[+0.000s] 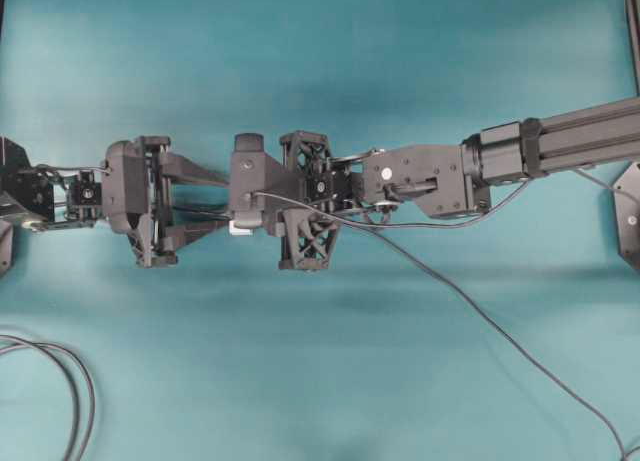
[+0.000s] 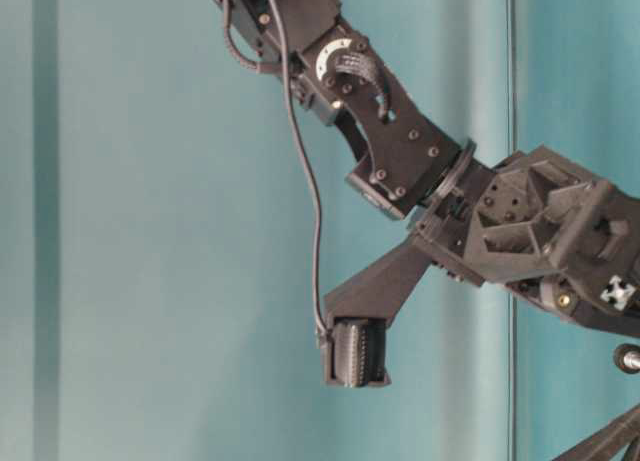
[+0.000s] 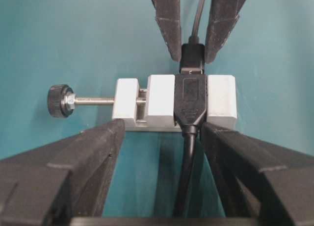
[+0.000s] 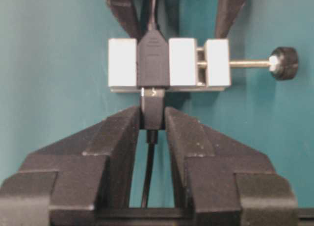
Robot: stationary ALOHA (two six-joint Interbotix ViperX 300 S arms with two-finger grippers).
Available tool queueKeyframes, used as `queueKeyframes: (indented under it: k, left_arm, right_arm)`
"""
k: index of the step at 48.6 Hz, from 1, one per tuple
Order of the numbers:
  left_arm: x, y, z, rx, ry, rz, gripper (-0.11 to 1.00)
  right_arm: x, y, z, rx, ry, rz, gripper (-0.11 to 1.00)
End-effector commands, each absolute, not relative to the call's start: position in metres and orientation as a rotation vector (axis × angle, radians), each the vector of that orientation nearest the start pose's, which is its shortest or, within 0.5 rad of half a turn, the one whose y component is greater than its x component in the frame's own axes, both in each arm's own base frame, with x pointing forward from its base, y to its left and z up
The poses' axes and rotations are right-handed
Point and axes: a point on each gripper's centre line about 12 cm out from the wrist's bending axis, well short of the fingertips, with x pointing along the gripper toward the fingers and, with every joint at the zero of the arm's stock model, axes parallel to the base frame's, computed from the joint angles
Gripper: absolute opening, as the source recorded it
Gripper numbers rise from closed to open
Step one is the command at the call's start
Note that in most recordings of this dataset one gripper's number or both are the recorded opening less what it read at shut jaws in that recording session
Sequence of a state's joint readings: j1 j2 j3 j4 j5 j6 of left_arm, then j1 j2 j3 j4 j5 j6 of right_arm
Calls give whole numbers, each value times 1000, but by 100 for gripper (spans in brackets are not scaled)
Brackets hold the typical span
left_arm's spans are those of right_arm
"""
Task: Insert the USB cable into the female connector supported by the left arm.
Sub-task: 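Push the USB plug into the clamped connector with the right gripper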
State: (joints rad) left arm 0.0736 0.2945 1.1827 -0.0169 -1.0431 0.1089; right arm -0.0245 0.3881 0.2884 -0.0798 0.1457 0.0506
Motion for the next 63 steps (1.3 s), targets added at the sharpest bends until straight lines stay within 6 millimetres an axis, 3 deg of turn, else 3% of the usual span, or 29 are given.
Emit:
queueKeyframes:
  k: [1, 22, 38, 63]
  left_arm:
    - [285, 23, 55, 96, 403, 67, 76]
    - [286, 21, 57, 99, 394, 61, 76]
    - [300, 18, 62, 111, 363, 49, 76]
    - [301, 18, 62, 125, 365, 45, 76]
  right_arm:
    - [495, -11, 134, -29, 752, -17, 21]
    - [497, -10, 130, -29, 752, -16, 21]
    - [505, -13, 135, -27, 730, -20, 21]
    - [510, -12, 140, -73, 715, -2, 21]
